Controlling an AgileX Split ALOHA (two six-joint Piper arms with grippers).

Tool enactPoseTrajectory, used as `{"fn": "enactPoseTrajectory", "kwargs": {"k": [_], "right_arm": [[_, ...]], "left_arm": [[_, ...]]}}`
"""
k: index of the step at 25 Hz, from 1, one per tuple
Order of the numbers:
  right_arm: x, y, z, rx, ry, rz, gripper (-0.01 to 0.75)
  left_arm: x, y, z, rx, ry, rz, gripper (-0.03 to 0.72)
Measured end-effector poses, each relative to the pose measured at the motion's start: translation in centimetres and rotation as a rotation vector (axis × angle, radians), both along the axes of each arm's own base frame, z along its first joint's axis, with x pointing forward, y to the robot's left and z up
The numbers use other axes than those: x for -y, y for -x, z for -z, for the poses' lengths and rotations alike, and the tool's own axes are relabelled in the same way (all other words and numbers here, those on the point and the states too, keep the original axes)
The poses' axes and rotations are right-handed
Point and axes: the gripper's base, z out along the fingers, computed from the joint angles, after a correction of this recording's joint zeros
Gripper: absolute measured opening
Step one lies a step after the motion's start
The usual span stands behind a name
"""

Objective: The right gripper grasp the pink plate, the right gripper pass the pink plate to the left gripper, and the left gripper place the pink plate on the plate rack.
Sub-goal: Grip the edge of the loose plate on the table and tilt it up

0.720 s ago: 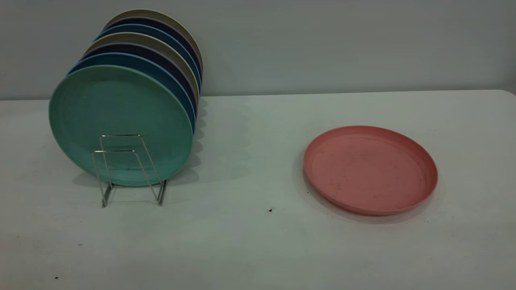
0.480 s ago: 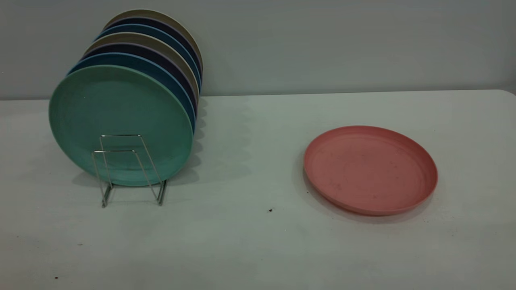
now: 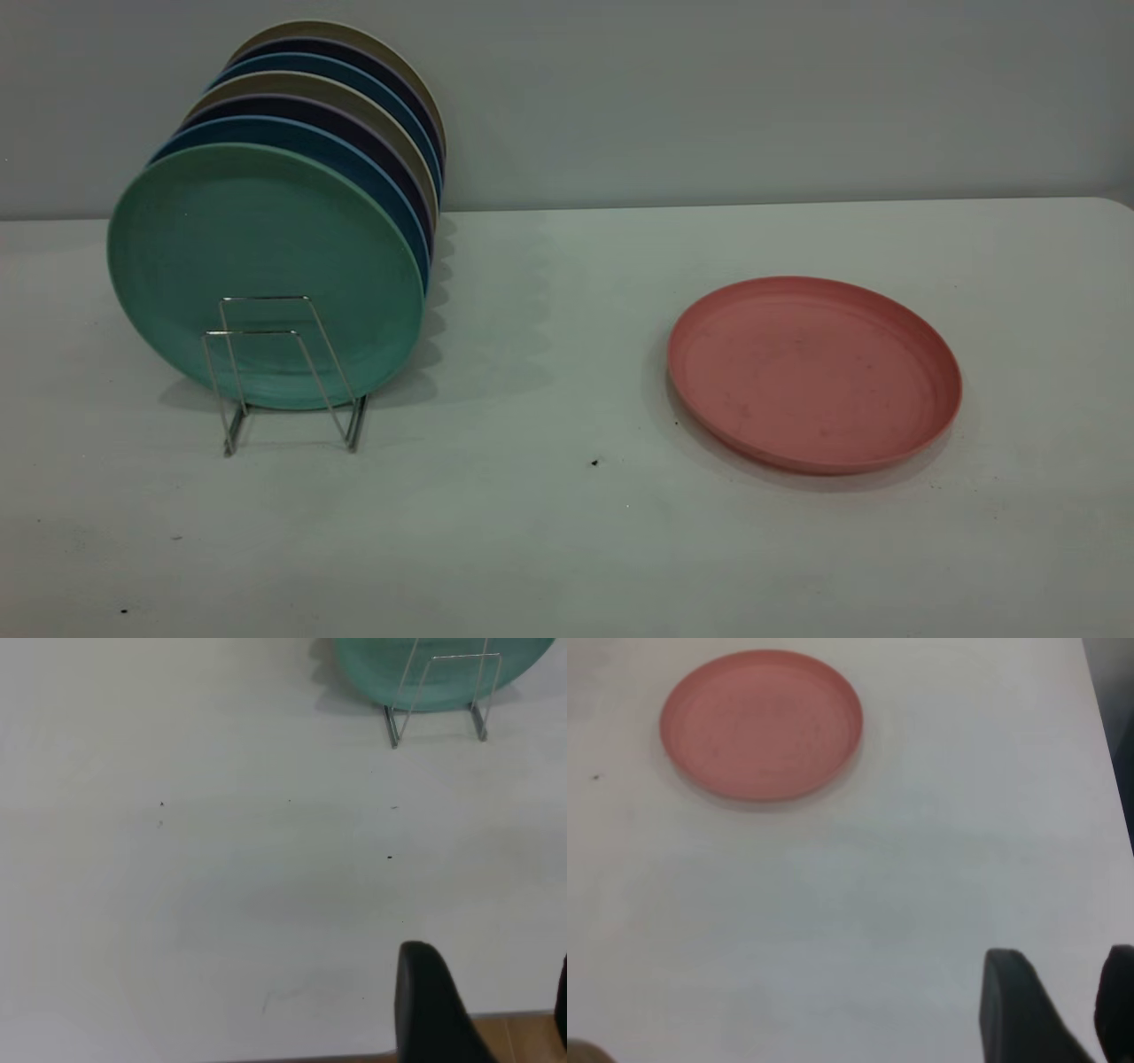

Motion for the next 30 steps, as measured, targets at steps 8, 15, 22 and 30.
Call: {"fn": "enactPoseTrajectory", "kwargs": {"k": [8, 15, 22, 30], "right_arm": [[0.0, 0.0, 0.0, 0.0, 0.0, 0.0, 0.237], [0.0, 0.0, 0.0, 0.0, 0.0, 0.0, 0.237], [0.0, 0.0, 0.0, 0.0, -0.001, -0.002, 0.237], [-0.7, -2.2, -1.8, 0.05, 0.032, -0.095, 0.251]], "left_arm": [[0.0, 0.0, 0.0, 0.0, 0.0, 0.0, 0.377], [0.0, 0.0, 0.0, 0.0, -0.001, 0.001, 0.377], [0.0, 0.0, 0.0, 0.0, -0.006, 0.005, 0.377], [0.9, -2.1, -0.8, -0.07, -0.024, 0.139, 0.377]]}}
